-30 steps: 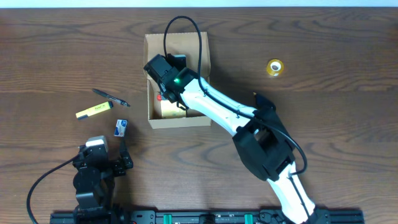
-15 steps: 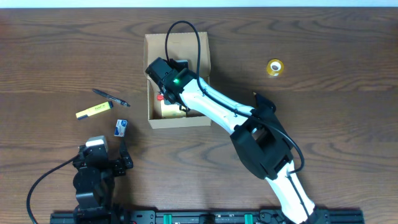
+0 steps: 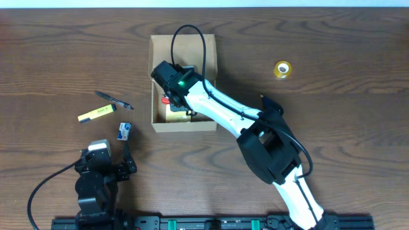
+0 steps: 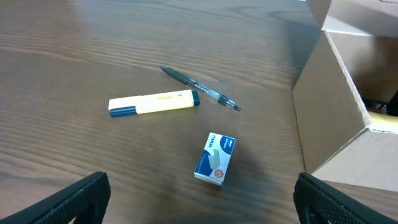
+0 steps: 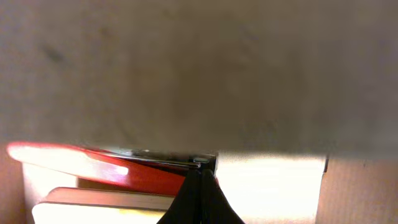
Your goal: Pack container
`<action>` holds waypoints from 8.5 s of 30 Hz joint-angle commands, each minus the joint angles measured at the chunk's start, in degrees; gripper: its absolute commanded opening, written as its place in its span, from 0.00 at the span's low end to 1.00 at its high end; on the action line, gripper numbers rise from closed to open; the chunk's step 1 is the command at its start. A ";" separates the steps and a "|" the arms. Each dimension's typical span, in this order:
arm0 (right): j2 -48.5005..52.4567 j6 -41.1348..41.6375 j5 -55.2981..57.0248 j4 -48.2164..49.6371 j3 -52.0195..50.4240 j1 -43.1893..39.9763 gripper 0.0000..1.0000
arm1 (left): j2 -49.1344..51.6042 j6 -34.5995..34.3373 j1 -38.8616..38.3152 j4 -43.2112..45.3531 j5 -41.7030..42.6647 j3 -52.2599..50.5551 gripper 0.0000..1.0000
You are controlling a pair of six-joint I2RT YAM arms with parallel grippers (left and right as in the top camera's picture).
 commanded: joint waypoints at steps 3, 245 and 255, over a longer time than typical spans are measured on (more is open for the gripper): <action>0.72 -0.50 -0.52 -1.46 -0.07 -0.50 0.01 | -0.33 0.02 -0.24 0.02 -0.85 -0.96 0.95; -22.73 -13.60 -3.78 5.51 -23.98 -11.28 0.08 | -0.33 0.02 -0.24 0.02 -0.85 -0.96 0.95; -23.78 -13.55 -6.84 3.41 -21.73 -11.28 0.57 | -0.33 0.02 -0.24 0.02 -0.85 -0.96 0.95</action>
